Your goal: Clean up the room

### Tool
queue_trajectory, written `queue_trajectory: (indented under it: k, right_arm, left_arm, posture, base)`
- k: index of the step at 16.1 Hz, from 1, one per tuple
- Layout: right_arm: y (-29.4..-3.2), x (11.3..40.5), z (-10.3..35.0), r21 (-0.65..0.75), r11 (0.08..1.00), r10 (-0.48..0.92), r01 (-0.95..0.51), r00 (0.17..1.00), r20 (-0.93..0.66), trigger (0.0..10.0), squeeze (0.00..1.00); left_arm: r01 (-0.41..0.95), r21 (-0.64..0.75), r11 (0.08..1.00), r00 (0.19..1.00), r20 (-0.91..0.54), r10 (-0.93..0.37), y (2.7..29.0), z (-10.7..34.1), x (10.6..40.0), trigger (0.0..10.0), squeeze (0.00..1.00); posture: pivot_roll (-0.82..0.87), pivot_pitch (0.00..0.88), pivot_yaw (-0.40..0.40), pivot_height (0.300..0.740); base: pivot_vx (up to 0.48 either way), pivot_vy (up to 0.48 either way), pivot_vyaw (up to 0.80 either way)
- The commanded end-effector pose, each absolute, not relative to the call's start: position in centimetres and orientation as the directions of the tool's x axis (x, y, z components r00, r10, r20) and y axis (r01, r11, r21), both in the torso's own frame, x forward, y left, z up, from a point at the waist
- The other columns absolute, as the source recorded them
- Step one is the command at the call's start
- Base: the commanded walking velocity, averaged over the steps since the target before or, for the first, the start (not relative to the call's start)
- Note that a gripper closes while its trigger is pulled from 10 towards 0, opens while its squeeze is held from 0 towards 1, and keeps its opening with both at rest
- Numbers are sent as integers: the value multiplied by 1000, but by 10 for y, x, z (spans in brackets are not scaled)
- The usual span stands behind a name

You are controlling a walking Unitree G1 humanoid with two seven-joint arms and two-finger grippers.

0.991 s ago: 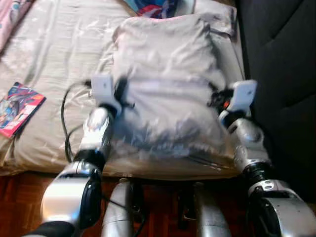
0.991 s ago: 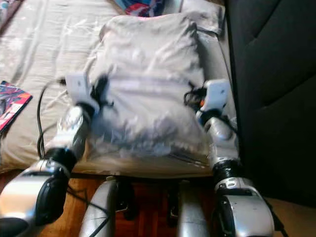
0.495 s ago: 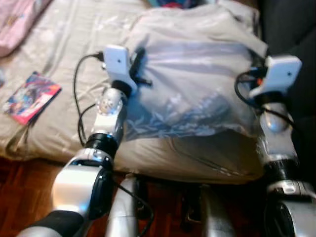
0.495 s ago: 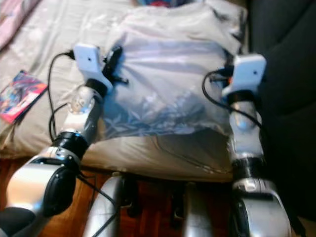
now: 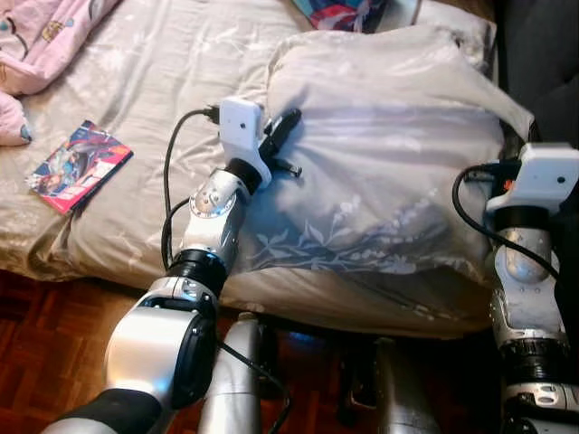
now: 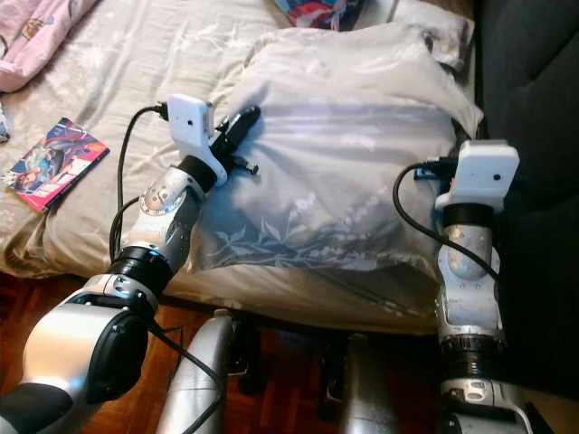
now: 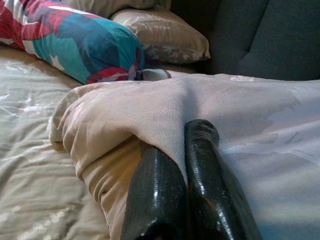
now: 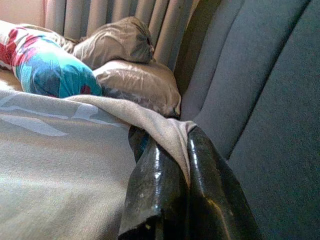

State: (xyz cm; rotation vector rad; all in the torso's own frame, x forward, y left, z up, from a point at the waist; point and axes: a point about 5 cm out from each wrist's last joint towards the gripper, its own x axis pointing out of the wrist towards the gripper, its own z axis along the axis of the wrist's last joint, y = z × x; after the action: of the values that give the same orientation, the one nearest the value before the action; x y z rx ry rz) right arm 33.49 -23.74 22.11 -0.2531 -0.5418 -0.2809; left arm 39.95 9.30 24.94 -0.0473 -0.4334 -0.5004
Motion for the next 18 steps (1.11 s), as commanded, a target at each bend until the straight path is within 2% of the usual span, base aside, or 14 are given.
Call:
queue_trajectory:
  k: [1,14,15,16,18]
  right_arm:
    - [-283,311,251,15,862,-395,507,651,648,10000,0]
    - [-283,311,251,15,862,-395,507,651,648,10000,0]
    - [-263,322,200,54,920,-370,388,814,449,10000,0]
    - [-246,326,168,103,947,-321,304,891,320,10000,0]
    - [-225,327,135,166,964,-237,206,952,194,10000,0]
  left_arm:
    - [393,9,920,816,459,-353,121,253,400,10000,0]
    - [393,9,920,816,459,-353,121,253,400,10000,0]
    - [354,25,935,873,348,-340,137,220,397,10000,0]
    - [306,39,951,911,280,-305,149,198,393,10000,0]
    - [247,59,967,945,208,-253,164,175,387,10000,0]
  posture:
    - [8,300,55,658]
    - [8,300,55,658]
    - [18,251,32,663]
    - [18,251,32,668]
    - [20,249,31,677]
  base:
    - [0,0,0]
    - [0,0,0]
    - [0,0,0]
    - [0,0,0]
    - [0,0,0]
